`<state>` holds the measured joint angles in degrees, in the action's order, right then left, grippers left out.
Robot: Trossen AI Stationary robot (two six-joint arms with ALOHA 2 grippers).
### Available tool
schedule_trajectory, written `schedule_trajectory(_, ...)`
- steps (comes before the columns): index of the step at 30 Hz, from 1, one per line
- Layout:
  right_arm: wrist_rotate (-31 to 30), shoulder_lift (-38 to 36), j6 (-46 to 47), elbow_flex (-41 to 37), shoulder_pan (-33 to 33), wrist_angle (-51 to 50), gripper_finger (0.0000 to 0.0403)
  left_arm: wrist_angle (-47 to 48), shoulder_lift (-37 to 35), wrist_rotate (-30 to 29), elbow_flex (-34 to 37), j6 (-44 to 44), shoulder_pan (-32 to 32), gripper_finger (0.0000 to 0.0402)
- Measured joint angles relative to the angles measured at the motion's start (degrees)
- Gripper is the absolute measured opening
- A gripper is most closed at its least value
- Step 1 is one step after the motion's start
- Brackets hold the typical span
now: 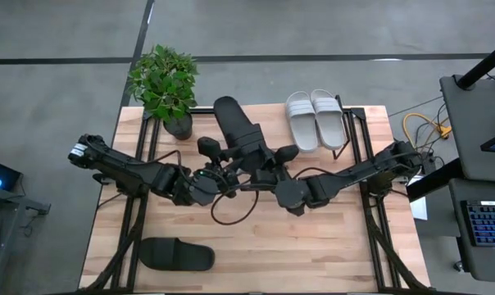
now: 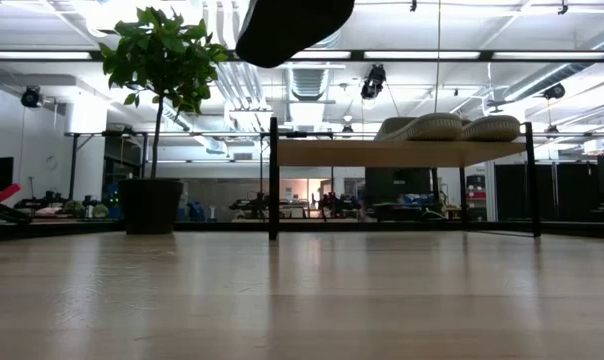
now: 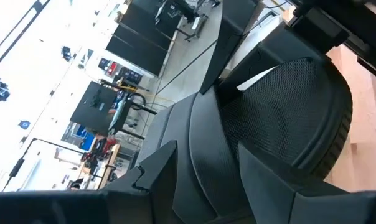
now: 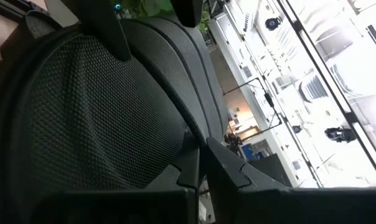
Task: Pick and place slides into the shelf
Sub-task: Put the top black slide on the shelf
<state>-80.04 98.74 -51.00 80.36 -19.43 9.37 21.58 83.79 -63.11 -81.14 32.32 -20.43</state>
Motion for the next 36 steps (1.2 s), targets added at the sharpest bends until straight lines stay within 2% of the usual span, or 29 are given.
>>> schedule_trajectory(6, 0.4, 0.0, -0.1, 0.0, -0.1, 0.1, 0.0008, -0.1, 2.3, -1.2, 0.0, 2.6, -0.3, 0.0152)
schedule_trajectory(10, 0.5, 0.0, -0.2, 0.0, 0.0, 0.2, 0.0008, -0.2, 5.8, -7.8, -0.2, 6.3, -0.2, 0.0152)
schedule_trajectory(13, 0.5, 0.0, -0.2, 0.0, 0.0, 0.2, 0.0008, -0.2, 6.9, -9.4, -0.6, 7.8, -0.2, 0.0152)
schedule_trajectory(22, 0.4, 0.0, 0.1, 0.3, -0.1, 0.7, 0.0008, -4.7, 4.7, -13.5, -0.6, 7.5, -0.2, 0.0152)
schedule_trajectory(36, 1.8, 0.0, 0.3, 1.5, -3.0, 0.4, 0.0008, -5.6, 4.2, -15.5, -0.5, 7.7, -0.1, 0.0152)
